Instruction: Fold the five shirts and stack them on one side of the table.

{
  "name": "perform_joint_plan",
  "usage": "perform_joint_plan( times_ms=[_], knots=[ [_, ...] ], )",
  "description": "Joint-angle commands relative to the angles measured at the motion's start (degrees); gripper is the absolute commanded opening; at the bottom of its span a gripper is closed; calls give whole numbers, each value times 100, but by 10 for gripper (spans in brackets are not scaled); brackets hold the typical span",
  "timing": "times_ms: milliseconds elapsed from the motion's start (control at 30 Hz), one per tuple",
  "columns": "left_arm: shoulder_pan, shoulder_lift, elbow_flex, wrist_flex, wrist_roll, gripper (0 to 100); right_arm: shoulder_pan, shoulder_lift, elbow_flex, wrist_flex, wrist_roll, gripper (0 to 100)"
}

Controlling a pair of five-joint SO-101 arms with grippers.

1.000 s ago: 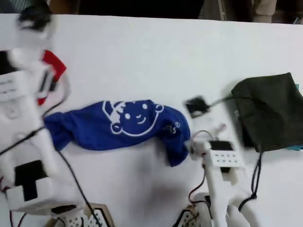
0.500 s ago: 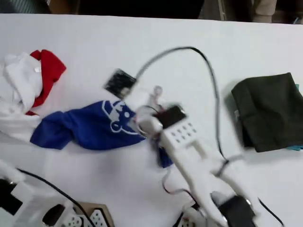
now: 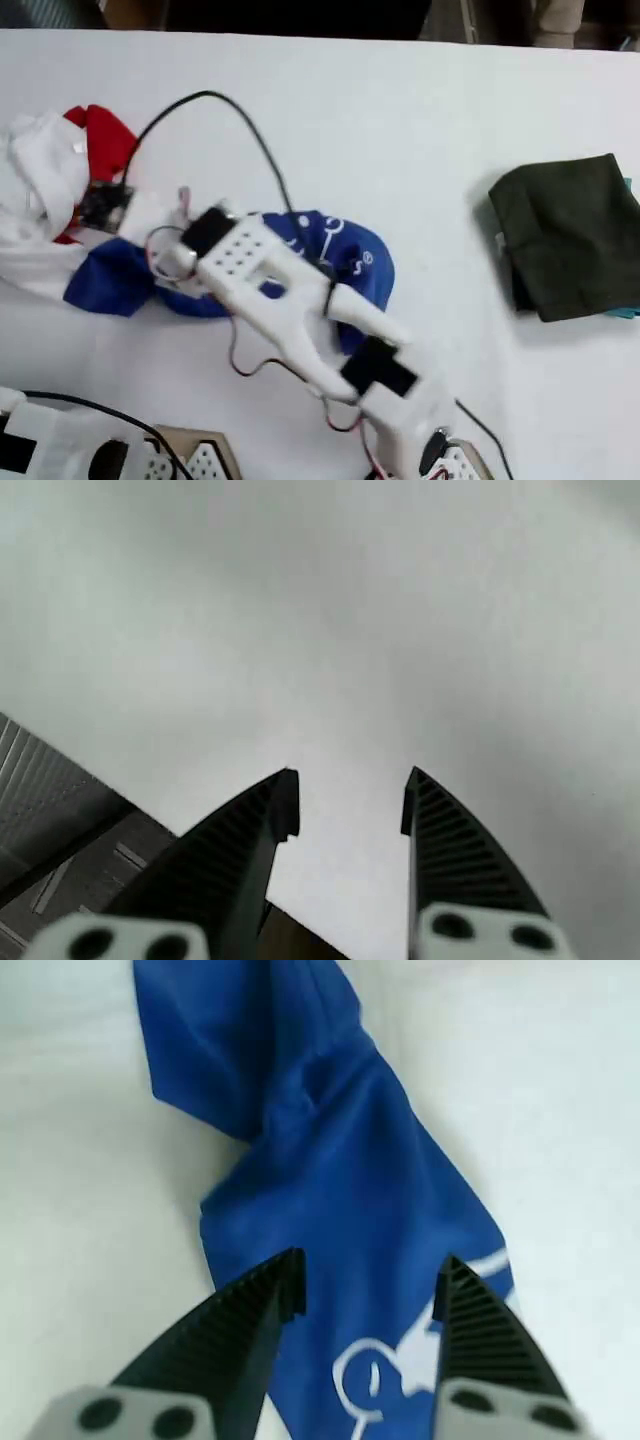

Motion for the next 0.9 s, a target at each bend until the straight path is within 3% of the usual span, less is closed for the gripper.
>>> perform_joint_plan(
  times_ms=[0,467,533,633,867],
  knots=[
    [-237,-264,-22,-70,-44,195,-207,629,-1090,154,35,216],
    [-527,-264,-22,-26,-273,195,-145,2782,-2884,189,62,211],
    [-510,-264,-22,-26,-255,195,48,2897,-2980,189,62,159],
    [-457,-264,-13,-26,-246,195,523,2914,-3174,189,35,5],
    [185,-273,602,-62,-246,195,1824,2554,-4237,1279,35,21]
  ],
)
